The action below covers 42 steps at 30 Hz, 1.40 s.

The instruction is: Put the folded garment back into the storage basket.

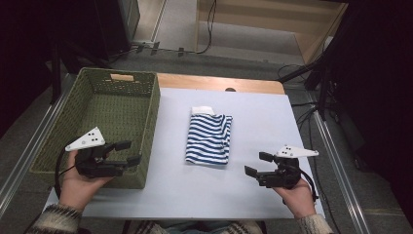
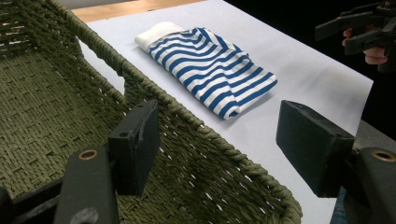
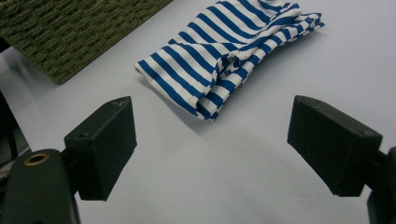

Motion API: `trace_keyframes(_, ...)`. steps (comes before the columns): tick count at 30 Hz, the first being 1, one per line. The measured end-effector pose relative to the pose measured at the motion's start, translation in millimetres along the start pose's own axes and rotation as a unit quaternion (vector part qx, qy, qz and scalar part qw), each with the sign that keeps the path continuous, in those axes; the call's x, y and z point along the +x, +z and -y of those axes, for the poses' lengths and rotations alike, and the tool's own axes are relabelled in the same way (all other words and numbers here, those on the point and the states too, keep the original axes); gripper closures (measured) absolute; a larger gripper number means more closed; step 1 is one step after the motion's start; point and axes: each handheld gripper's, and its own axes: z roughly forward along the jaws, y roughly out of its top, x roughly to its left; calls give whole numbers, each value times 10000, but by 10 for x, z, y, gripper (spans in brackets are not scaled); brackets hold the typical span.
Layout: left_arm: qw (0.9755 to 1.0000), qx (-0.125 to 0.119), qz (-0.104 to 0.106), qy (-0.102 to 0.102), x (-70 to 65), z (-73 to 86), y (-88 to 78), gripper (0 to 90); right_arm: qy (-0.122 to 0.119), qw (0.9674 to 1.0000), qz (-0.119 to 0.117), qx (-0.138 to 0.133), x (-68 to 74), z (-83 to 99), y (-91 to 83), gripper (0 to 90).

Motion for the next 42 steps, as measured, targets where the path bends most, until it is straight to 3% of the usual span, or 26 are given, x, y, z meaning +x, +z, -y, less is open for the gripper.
trace_keyframes(7, 10000, 25, 1, 1, 3, -1, 6, 310, 46, 9999, -25, 136, -17, 39, 67, 140)
trace_keyframes(21, 10000, 96, 19, -11, 8, 4, 21, 310, 63, 10000, 31, 47, -3, 5, 25, 139)
trace_keyframes(42, 9998, 171, 13, -28, 10, 5, 33, 310, 95, 9998, -17, 195, -24, 21, 50, 142)
